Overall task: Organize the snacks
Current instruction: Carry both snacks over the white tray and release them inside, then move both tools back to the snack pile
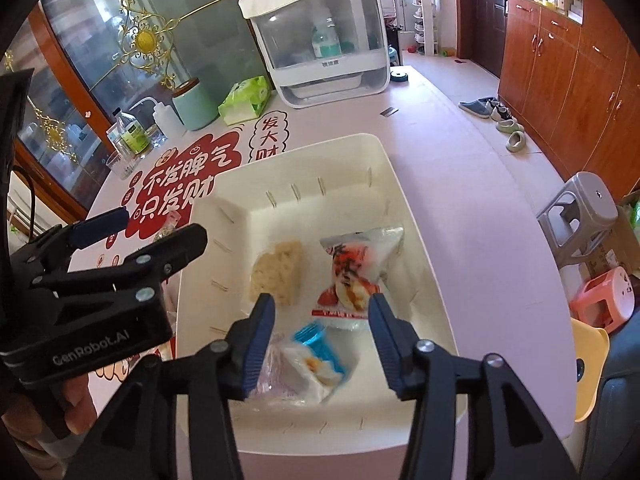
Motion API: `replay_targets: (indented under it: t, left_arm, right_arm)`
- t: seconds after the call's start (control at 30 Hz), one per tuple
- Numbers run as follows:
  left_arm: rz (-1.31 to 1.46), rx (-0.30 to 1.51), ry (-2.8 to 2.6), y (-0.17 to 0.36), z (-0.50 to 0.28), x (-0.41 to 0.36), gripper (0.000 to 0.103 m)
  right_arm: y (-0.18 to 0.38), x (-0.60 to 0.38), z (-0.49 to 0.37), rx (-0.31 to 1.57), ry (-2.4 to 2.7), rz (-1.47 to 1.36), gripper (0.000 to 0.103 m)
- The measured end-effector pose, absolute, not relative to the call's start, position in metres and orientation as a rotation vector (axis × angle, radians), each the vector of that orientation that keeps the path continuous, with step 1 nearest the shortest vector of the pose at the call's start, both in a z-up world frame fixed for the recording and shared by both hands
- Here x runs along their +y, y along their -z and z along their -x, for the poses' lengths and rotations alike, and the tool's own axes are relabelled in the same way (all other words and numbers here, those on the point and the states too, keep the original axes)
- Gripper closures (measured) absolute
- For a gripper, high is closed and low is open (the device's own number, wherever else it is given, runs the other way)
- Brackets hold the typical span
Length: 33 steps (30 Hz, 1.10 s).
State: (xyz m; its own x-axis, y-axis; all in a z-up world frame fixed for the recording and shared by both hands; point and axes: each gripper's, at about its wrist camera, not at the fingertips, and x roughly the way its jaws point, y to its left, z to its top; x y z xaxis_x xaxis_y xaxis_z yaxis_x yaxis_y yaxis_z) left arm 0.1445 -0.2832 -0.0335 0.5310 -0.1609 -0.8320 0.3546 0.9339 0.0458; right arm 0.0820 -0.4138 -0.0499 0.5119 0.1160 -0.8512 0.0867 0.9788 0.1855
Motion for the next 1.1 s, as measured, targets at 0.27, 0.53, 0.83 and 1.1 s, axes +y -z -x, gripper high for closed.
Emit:
replay_targets:
  t: [0.27,0.53,0.83,1.1]
  left_arm:
    - [-0.149,1.022,0.316,0.041,-0.145,-0.270,0.011]
    - [-0.142,1.018,0.290,0.043,-0.138,-0.261,0.011]
    - [-0.163,1.022,0.297,0.051,-0.119,-0.252,0.011]
    - [-0.148,1.041,0.287,0.061,-0.099,-0.221,0.011]
  right_arm:
    - [0.055,-0.407,-0.080,1.056,-0.028,-0.218,0.053]
    - [0.058,-0.401,-0.073,1.068,-0.024,-0.223,0.053]
    - [0.061,-0.391,-0.062,1.083,-0.024,-0.225,0.053]
    - [0.068,-0.369,-0.047,1.113,-0.036,-0.200,0.053]
